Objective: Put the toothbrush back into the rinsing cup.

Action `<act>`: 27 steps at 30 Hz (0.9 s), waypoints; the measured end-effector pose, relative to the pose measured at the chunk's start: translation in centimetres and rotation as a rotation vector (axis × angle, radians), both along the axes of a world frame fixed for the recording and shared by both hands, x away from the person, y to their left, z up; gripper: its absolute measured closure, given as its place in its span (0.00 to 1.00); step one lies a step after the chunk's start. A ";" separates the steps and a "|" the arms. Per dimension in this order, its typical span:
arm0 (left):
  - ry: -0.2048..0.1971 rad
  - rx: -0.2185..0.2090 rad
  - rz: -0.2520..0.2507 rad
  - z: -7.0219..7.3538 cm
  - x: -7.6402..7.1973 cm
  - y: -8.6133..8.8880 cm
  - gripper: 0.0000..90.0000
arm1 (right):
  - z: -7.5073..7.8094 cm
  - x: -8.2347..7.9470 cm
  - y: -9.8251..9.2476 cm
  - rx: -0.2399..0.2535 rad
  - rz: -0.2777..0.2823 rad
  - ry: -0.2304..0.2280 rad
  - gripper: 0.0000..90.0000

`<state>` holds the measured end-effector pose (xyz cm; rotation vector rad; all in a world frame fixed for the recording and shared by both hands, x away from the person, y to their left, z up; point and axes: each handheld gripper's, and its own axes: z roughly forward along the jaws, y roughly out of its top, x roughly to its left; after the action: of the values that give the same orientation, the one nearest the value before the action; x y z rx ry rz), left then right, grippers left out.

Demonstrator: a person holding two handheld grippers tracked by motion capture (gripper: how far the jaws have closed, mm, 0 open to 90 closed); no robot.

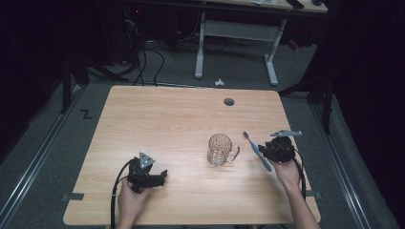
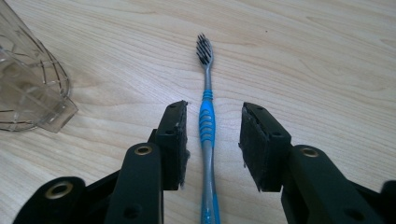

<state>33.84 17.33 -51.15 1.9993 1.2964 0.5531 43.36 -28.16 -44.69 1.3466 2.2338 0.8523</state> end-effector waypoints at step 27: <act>0.000 0.000 0.000 0.0 0.0 0.0 0.16 | 0.0 3.7 2.8 -0.130 0.052 0.125 0.73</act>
<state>33.84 17.33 -51.15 1.9993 1.2964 0.5533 47.10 -25.34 -44.71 1.3193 2.3840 0.6437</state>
